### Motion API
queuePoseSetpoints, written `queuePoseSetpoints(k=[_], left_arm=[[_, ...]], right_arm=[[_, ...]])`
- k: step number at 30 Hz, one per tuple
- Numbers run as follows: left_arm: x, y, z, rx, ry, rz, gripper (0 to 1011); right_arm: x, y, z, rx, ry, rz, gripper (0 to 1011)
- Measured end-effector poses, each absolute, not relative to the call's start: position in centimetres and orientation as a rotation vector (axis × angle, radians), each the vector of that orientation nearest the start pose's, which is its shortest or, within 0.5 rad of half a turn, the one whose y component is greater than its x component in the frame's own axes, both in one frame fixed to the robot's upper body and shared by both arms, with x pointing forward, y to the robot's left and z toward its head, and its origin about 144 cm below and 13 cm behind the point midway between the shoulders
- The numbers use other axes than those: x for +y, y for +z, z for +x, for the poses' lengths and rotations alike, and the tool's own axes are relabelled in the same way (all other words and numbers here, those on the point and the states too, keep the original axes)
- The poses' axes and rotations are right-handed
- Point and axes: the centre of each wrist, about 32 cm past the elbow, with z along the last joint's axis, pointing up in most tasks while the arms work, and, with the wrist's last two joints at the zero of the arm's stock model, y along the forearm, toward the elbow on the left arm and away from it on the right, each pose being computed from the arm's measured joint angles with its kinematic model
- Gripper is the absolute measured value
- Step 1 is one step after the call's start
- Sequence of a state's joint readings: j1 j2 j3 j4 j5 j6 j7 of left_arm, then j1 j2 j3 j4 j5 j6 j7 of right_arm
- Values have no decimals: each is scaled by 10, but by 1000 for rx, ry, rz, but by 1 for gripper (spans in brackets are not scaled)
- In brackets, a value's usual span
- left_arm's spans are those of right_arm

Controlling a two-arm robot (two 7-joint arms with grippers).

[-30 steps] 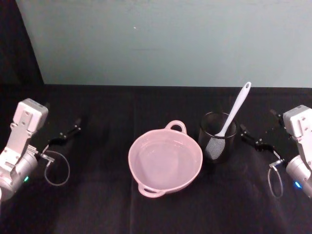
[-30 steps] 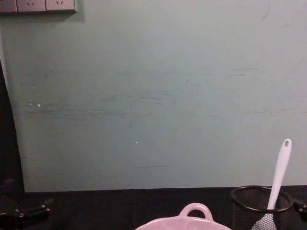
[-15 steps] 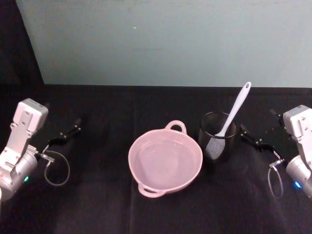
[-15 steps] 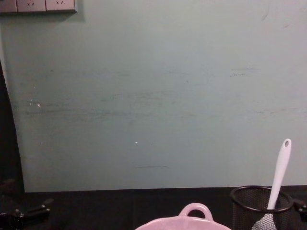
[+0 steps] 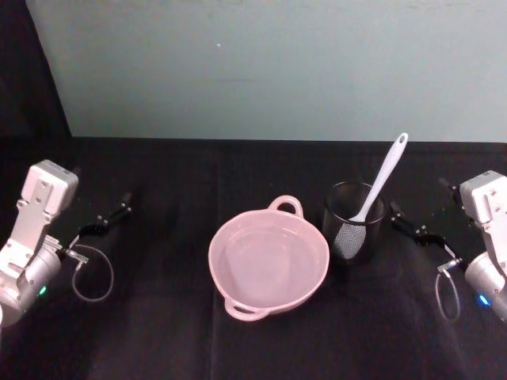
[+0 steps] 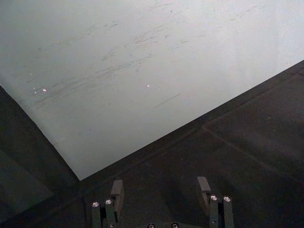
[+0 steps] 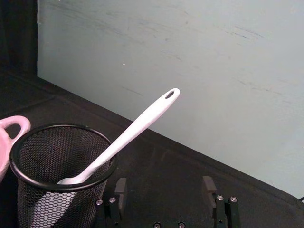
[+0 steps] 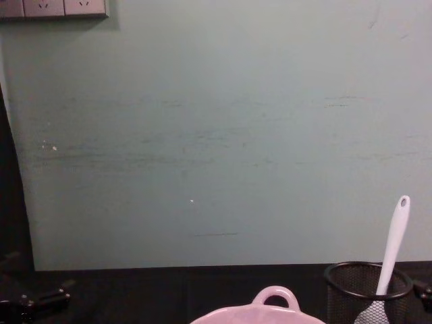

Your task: Use the one hand to pick up the spoon and stir the clear water in the bowl.

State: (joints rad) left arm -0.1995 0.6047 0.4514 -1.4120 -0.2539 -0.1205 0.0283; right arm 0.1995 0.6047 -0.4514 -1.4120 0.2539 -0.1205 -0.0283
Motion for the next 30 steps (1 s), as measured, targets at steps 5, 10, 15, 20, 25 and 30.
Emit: queuePoseSetpoints(k=[5, 10, 15, 20, 25, 30], left_arm=[[310, 1140, 489, -285, 1248, 304, 1005], [310, 1140, 489, -285, 1248, 304, 1005], [310, 1140, 489, -285, 1248, 304, 1005], [310, 1140, 489, -285, 1248, 304, 1005], [310, 1140, 489, -285, 1248, 304, 1005], [310, 1140, 489, -285, 1248, 304, 1005]], right_arm=[[-310, 1140, 489, -285, -1248, -304, 1002], [-310, 1140, 489, -285, -1248, -304, 1002], [-310, 1140, 489, -285, -1248, -304, 1002], [-310, 1140, 489, -285, -1248, -304, 1002], [-310, 1140, 489, -285, -1248, -304, 1002], [-310, 1140, 489, -285, -1248, -304, 1002]])
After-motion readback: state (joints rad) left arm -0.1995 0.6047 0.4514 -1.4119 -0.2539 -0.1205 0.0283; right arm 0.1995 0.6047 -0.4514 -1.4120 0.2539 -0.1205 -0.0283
